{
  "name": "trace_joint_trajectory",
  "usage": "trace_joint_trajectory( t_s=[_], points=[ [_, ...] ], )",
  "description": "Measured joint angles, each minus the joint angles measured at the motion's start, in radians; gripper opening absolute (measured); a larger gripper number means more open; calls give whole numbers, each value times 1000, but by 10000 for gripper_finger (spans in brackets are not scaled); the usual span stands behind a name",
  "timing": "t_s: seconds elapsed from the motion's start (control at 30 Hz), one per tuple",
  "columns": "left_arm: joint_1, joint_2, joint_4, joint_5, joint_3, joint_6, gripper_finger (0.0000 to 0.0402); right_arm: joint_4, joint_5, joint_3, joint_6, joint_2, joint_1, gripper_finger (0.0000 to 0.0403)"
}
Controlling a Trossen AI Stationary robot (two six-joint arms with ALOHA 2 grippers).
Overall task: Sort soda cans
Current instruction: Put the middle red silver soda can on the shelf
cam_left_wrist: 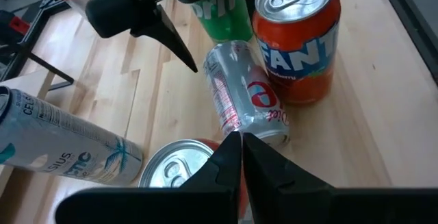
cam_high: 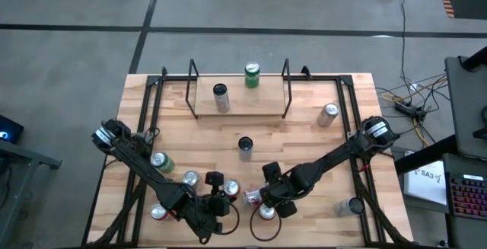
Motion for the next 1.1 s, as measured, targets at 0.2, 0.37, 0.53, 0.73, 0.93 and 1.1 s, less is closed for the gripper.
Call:
trace_joint_trajectory(
  t_s=[0.2, 0.37, 0.53, 0.73, 0.93, 1.1],
  points=[
    [0, 0, 0, -5, -5, -10, 0, -50, 1, 0, 34, 0, -13, 357],
    [0, 0, 0, -15, -6, -14, 0, -47, 55, -1, 65, 0, -12, 357],
    [-1, 0, 1, -28, -10, -18, 0, -48, 64, -2, 99, -3, -20, 357],
    [-1, 0, 1, -29, -10, -18, 0, -56, 44, 13, 72, -3, -13, 356],
    [-2, 0, 0, -29, -10, -18, 0, -85, 44, 21, 86, -3, -5, 356],
    [-2, 0, 1, -29, -16, -18, 0, -87, 44, 22, 92, -5, -5, 356]
  ],
)
